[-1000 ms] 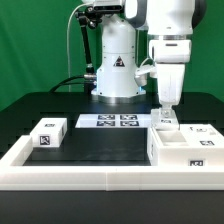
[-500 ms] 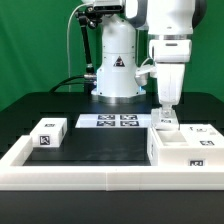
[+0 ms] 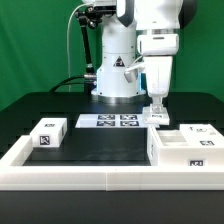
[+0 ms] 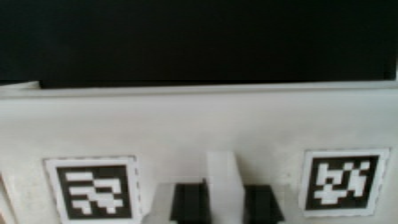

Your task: Assemble cabinet

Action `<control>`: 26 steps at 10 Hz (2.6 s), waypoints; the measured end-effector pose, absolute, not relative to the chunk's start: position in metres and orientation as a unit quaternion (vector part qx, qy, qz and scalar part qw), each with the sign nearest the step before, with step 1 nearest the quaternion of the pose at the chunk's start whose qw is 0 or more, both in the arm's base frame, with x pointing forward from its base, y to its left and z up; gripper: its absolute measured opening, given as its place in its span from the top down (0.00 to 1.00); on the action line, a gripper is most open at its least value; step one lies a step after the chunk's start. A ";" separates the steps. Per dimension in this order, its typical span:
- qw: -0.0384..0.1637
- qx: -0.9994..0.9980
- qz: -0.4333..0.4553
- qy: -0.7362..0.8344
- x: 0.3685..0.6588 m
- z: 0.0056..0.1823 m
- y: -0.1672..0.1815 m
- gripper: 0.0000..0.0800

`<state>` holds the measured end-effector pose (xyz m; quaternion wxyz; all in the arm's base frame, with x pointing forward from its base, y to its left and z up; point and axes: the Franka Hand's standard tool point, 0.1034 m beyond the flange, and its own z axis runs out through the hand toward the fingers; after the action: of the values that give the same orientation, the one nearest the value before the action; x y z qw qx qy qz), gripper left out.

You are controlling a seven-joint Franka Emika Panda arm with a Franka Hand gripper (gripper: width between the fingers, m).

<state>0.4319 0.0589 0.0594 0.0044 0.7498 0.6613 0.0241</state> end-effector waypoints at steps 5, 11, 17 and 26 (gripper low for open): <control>-0.009 0.741 -0.006 0.672 0.443 0.063 0.067 0.91; -0.015 0.741 -0.015 0.672 0.451 0.062 0.071 0.91; -0.016 0.743 -0.011 0.669 0.461 0.059 0.069 0.91; -0.015 0.735 -0.006 0.678 0.470 0.058 0.067 0.91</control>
Offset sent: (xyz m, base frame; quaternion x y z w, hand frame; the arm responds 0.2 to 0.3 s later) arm 0.0145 0.0177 0.0050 0.0415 0.0124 -0.0482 0.9979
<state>0.4695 0.0673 0.0582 -0.0149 0.7352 0.6777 -0.0061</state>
